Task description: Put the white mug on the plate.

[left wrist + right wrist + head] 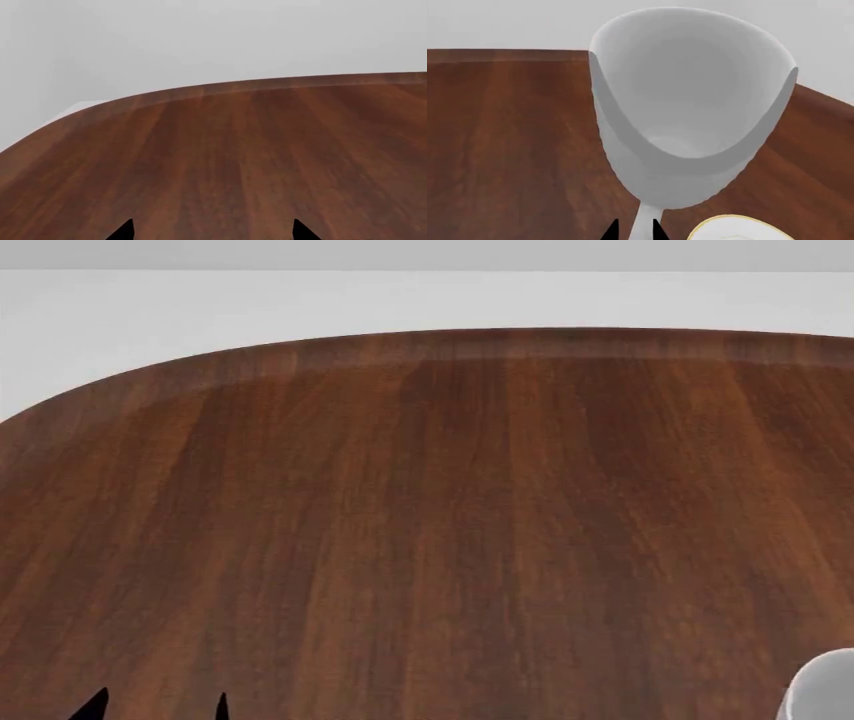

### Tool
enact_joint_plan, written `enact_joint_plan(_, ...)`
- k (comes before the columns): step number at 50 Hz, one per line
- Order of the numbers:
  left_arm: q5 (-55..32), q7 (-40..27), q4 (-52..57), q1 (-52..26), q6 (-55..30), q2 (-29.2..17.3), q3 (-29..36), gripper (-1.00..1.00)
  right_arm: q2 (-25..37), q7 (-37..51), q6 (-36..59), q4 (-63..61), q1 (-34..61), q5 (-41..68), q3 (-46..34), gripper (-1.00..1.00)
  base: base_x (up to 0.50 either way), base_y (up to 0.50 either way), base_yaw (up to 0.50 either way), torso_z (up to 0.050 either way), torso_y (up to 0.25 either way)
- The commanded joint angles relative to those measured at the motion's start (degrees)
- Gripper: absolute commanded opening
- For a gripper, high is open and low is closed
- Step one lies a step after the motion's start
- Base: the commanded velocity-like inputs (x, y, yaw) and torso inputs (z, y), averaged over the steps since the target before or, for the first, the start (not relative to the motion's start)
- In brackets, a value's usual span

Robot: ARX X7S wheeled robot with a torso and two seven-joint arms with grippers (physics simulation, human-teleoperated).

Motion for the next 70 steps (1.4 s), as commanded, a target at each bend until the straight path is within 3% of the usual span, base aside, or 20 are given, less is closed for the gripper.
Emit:
enact_joint_plan(1, -0.2, 0.1, -0.2, -0.9, -0.5, 0.1, 0.6, 1.0, 0.4, 2.3, -0.1, -2.0, -3.1, -0.7, 2.9, -1.0, 0.0, 0.0, 0.0, 0.0, 0.0)
enact_joint_plan(13, -0.4, 0.0, -0.5, -0.8, -0.2, -0.2, 0.9, 1.0, 0.3, 4.0, -2.8, -0.8, -5.8, -1.1, 6.3, -1.0, 0.0, 0.0, 0.0, 0.0, 0.0)
enact_joint_plan(15, -0.4, -0.1, -0.3, -0.8, -0.1, -0.2, 0.8, 1.0, -0.5, 2.3, -2.8, -0.8, -6.2, 5.0, 9.3, -1.0, 0.0, 0.0, 0.0, 0.0, 0.0)
enact_joint_plan(17, -0.3, -0.1, -0.6, -0.9, 0.0, -0.2, 0.9, 1.0, 0.7, 3.4, -2.5, -0.8, -6.6, 2.1, 8.9, -1.0, 0.0, 0.0, 0.0, 0.0, 0.0)
enact_joint_plan(22, -0.4, -0.3, -0.3, -0.8, -0.1, -0.3, 1.0, 1.0, -0.9, 1.5, -4.8, 0.5, -7.4, 7.6, 12.2, -1.0, 0.0, 0.0, 0.0, 0.0, 0.0)
enact_joint_plan(70, -1.4, -1.0, 0.4, -1.3, -1.0, -0.7, 2.2, 1.0, -2.5, -1.0, -9.6, 14.8, -6.4, 6.8, 12.8, -1.0, 0.0, 0.0, 0.0, 0.0, 0.0)
